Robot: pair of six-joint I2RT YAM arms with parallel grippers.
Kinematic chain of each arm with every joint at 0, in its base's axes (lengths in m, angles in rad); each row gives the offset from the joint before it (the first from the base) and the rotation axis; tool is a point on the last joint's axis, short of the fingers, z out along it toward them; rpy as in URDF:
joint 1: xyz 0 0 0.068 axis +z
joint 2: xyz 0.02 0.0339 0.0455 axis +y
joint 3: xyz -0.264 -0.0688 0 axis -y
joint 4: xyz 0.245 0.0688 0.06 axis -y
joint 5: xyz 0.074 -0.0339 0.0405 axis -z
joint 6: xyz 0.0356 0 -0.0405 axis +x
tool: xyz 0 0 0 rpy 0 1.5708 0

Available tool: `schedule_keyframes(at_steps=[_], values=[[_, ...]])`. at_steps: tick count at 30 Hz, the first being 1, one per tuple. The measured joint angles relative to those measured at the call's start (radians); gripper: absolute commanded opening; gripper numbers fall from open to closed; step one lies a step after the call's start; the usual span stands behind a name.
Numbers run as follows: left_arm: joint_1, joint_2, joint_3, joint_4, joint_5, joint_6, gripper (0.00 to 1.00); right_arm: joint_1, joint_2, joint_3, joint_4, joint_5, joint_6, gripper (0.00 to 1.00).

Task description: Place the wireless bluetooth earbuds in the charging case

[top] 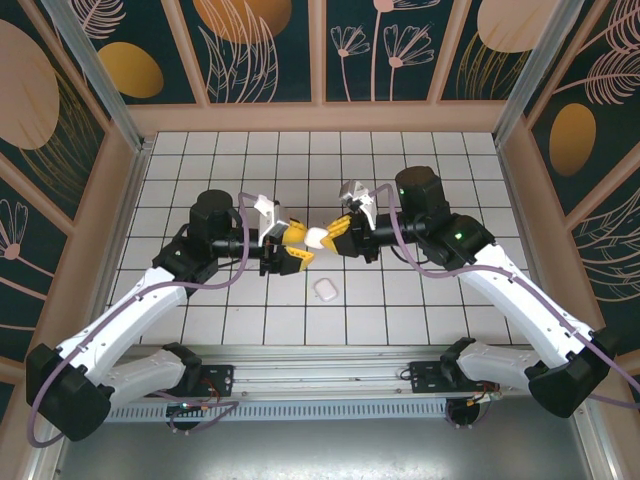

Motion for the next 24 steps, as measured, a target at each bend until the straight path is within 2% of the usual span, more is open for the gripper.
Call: schedule_keyframes(at_steps=[4, 7, 16, 18, 20, 21, 24], values=[[0.000, 0.000, 0.000, 0.031, 0.005, -0.022, 0.53, 0.003, 0.003, 0.000, 0.000, 0.000, -0.003, 0.06], [0.000, 0.000, 0.000, 0.064, 0.015, -0.047, 0.49, 0.006, 0.004, 0.000, 0.000, 0.000, -0.003, 0.06], [0.005, 0.004, 0.008, 0.072, 0.031, -0.059, 0.22, 0.006, 0.004, 0.000, 0.000, -0.006, -0.007, 0.07], [0.007, 0.008, 0.008, 0.069, 0.031, -0.058, 0.17, 0.006, 0.004, 0.000, 0.000, -0.003, -0.006, 0.19], [0.009, 0.008, 0.009, 0.067, 0.026, -0.056, 0.14, 0.006, 0.004, 0.000, 0.002, 0.006, 0.012, 0.42], [0.009, 0.008, 0.010, 0.067, 0.021, -0.054, 0.12, 0.007, 0.004, 0.000, 0.006, 0.016, 0.020, 0.50], [0.009, 0.004, 0.010, 0.065, 0.002, -0.050, 0.09, 0.010, 0.001, 0.000, 0.031, 0.052, 0.062, 0.60]])
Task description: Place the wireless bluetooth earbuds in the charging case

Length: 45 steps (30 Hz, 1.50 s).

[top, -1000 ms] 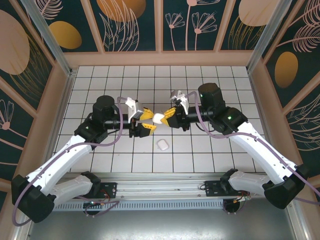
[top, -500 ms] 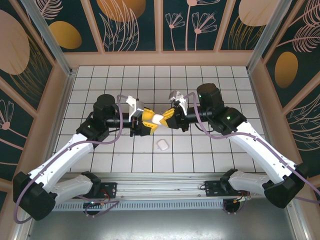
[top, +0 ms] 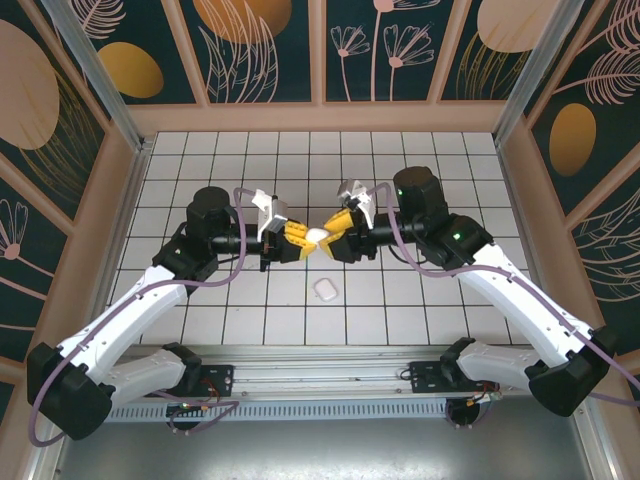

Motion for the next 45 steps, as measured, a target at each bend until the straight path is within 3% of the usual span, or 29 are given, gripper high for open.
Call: schedule_keyframes(at_steps=[11, 19, 45], values=[[0.000, -0.154, -0.171, 0.092, -0.112, -0.091, 0.05, 0.008, -0.068, -0.072, 0.129, 0.039, 0.117, 0.65], [0.000, -0.198, -0.242, 0.154, -0.122, -0.170, 0.04, 0.093, -0.008, -0.077, 0.136, 0.059, 0.139, 0.72], [0.008, -0.231, -0.301, 0.232, -0.160, -0.211, 0.02, 0.117, 0.089, 0.001, 0.091, 0.204, 0.158, 0.71]])
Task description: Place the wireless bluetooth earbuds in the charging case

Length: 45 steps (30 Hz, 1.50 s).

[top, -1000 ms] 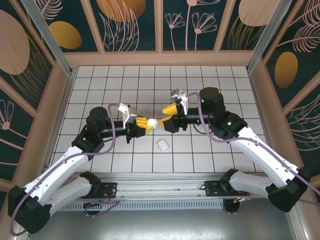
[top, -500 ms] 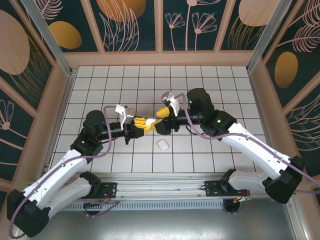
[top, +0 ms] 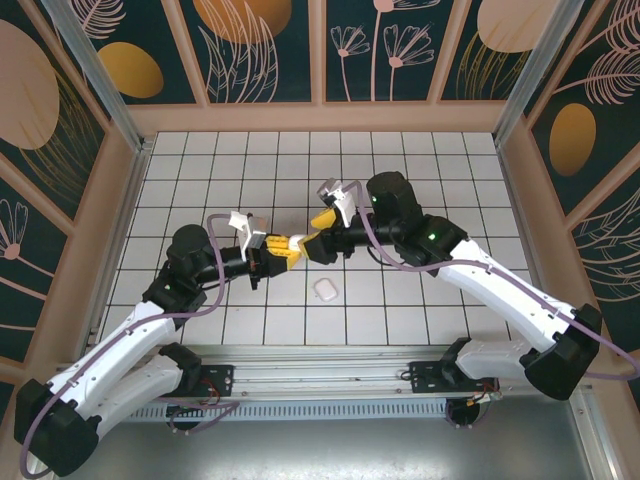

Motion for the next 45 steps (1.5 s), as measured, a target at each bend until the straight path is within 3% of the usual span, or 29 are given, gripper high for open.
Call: schedule_keyframes(at_steps=[17, 22, 27, 38, 45], values=[[-0.006, -0.048, -0.008, -0.027, 0.008, 0.043, 0.00, -0.112, -0.001, -0.032, 0.097, 0.070, 0.100, 0.71], [-0.006, -0.055, -0.008, -0.075, -0.042, 0.066, 0.00, -0.130, -0.013, -0.057, 0.105, 0.093, 0.137, 0.71], [-0.006, -0.103, -0.008, -0.153, -0.160, 0.090, 0.00, -0.158, -0.001, -0.062, 0.099, 0.178, 0.213, 0.68], [-0.006, -0.195, -0.002, -0.328, -0.416, 0.169, 0.00, -0.153, 0.414, 0.150, 0.001, 0.286, 0.383, 0.54], [-0.006, -0.274, -0.004, -0.361, -0.480, 0.193, 0.00, -0.085, 0.729, 0.451, -0.088, 0.369, 0.470, 0.52]])
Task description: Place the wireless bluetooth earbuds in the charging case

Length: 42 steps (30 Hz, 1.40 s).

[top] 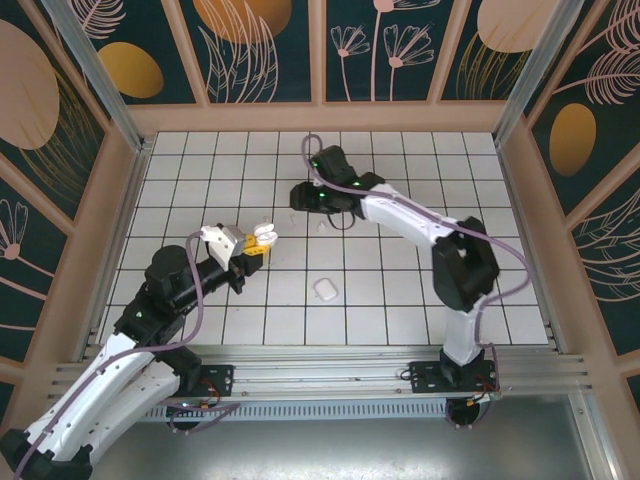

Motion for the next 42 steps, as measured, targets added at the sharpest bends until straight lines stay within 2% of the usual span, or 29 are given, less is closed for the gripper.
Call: schedule_keyframes(at_steps=[7, 15, 22, 35, 42], values=[[0.000, -0.011, 0.000, -0.050, -0.022, 0.038, 0.00, 0.082, 0.316, 0.354, -0.093, 0.069, 0.032, 0.50], [0.000, -0.011, 0.000, -0.089, -0.021, 0.074, 0.00, 0.127, 0.538, 0.565, -0.142, 0.147, 0.073, 0.41], [0.000, -0.011, 0.000, -0.091, -0.017, 0.077, 0.00, 0.128, 0.558, 0.574, -0.143, 0.200, 0.080, 0.39], [0.000, -0.010, 0.000, -0.103, -0.018, 0.097, 0.00, 0.129, 0.583, 0.574, -0.106, 0.203, 0.079, 0.38], [0.000, -0.010, 0.000, -0.103, -0.018, 0.097, 0.00, 0.128, 0.600, 0.574, -0.106, 0.196, 0.071, 0.24]])
